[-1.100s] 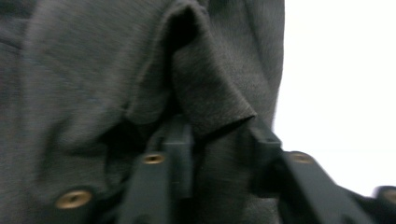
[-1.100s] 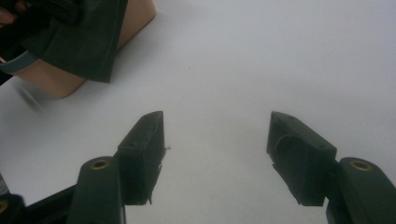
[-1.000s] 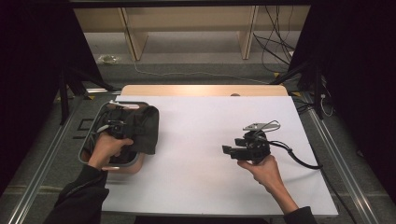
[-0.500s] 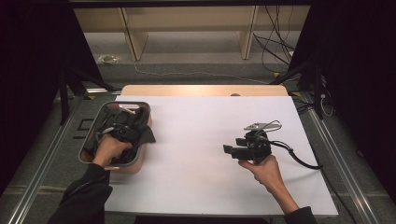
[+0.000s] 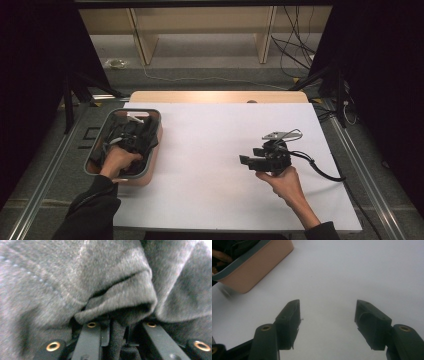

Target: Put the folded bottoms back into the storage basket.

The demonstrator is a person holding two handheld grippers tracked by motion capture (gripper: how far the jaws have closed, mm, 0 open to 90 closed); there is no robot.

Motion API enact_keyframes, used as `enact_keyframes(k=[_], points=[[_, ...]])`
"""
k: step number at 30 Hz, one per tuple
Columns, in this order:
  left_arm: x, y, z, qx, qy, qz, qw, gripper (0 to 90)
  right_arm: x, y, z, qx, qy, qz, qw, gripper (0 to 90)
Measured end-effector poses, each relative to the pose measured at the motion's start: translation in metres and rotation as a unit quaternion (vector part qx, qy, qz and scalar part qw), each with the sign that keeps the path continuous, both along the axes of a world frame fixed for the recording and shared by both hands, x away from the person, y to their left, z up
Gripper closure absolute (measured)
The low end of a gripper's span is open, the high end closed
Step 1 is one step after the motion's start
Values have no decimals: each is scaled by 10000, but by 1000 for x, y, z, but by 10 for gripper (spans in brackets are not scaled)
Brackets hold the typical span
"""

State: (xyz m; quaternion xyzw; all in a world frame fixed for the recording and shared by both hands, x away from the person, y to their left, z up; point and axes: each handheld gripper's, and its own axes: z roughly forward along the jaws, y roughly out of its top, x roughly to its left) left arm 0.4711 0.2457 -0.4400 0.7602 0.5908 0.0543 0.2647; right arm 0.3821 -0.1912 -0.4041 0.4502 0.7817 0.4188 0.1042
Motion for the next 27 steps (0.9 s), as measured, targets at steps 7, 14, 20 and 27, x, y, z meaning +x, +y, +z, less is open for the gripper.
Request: enact_keyframes(k=[7, 14, 20, 27], points=[[-9, 5, 14, -65, -126, 11, 9999, 665, -2, 0, 0, 2, 9, -6, 10000, 381], [-17, 9, 35, -119, -280, -20, 9995, 559, -3, -2, 1, 19, 1, -25, 10000, 380], [-26, 14, 60, -450, -579, 4, 9973, 522, -3, -3, 0, 27, 17, -44, 10000, 380], [-30, 1, 68, -797, -642, -158, 9946, 496, -4, -3, 0, 23, 33, -46, 10000, 380]])
